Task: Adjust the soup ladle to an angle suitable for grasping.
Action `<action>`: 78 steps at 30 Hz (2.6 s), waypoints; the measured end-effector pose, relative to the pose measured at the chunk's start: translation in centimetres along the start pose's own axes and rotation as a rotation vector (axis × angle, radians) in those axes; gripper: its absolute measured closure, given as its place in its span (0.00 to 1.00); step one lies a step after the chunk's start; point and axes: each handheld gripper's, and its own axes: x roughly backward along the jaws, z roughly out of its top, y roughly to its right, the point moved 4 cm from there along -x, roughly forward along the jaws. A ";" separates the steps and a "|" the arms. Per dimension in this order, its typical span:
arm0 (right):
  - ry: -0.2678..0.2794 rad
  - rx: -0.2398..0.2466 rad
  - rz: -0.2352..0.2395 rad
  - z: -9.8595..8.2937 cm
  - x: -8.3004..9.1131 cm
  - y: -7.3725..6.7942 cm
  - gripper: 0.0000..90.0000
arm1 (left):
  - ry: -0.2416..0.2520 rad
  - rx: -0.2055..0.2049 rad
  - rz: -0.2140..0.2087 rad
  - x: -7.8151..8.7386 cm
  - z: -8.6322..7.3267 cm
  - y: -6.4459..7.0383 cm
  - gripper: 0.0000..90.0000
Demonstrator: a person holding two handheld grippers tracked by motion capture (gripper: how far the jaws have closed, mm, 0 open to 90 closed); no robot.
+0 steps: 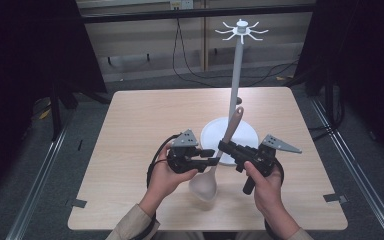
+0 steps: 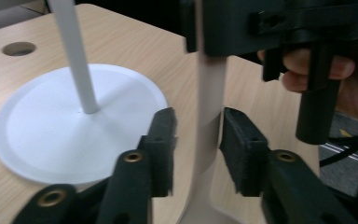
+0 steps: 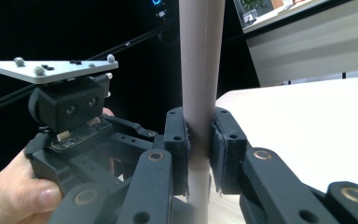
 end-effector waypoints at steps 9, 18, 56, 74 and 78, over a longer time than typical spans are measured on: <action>-0.001 0.045 -0.008 1.1 0.4 0.1 0.87 | 0.032 0.038 0.089 1.3 -0.9 -1.6 0.32; -0.041 0.089 -0.014 1.8 0.4 0.2 0.87 | 0.026 0.060 0.166 2.1 -2.5 -3.0 0.14; -0.118 0.219 0.014 7.7 -0.8 -0.5 0.87 | -0.024 0.165 0.231 3.5 -7.4 -6.0 0.02; -0.128 0.243 0.021 11.0 -1.1 -0.9 0.87 | -0.049 0.147 0.228 3.7 -7.7 -5.9 0.02; -0.119 0.238 0.020 11.6 -1.2 -0.8 0.87 | -0.052 0.142 0.226 3.7 -7.7 -5.9 0.02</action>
